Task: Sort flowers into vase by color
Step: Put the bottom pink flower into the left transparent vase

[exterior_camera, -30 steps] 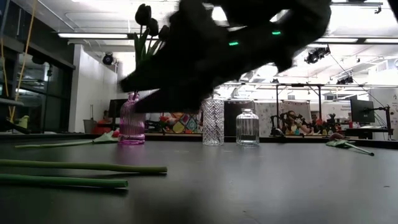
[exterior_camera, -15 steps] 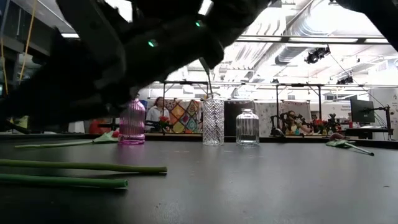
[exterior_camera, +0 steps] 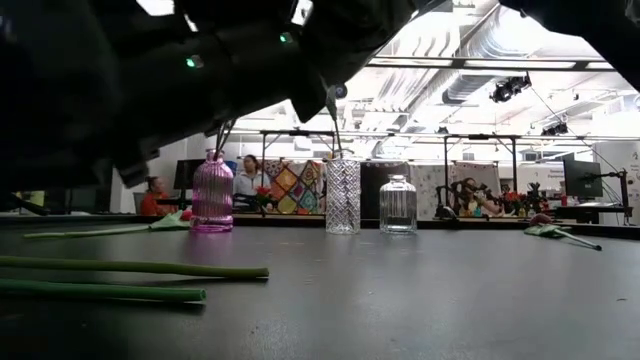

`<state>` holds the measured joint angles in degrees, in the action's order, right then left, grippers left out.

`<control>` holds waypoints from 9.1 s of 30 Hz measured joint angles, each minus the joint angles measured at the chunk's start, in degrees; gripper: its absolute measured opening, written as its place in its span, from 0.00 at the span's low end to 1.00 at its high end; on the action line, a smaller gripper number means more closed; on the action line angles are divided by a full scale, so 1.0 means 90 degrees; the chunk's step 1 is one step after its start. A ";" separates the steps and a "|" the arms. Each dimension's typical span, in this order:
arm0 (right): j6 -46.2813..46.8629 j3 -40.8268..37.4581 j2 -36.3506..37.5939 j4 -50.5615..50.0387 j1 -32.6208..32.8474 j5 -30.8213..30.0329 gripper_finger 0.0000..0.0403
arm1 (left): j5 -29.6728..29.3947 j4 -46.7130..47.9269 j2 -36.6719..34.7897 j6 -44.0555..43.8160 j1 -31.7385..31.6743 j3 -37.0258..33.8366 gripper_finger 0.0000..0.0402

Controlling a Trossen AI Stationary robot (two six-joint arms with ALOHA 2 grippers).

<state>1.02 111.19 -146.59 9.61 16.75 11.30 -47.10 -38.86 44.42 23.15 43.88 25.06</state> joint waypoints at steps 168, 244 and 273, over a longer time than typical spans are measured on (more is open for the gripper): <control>-0.1307 -0.6075 0.4215 0.6667 -0.0041 -0.2782 0.00 | 0.3810 -0.3838 0.3882 -0.0895 -0.2297 0.0275 0.56; -0.0940 -0.6071 0.4904 0.4674 0.0168 -0.4319 0.49 | 0.3343 0.0856 0.3424 -0.2498 -0.2978 0.1236 0.00; -0.2627 -0.6073 0.5260 0.4820 0.0910 -0.6511 0.00 | 0.1378 0.2428 0.2317 -0.2318 -0.2354 0.1241 0.32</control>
<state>-22.63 56.53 -99.25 52.99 24.94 -47.30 -34.70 -17.01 65.27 2.29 22.70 36.23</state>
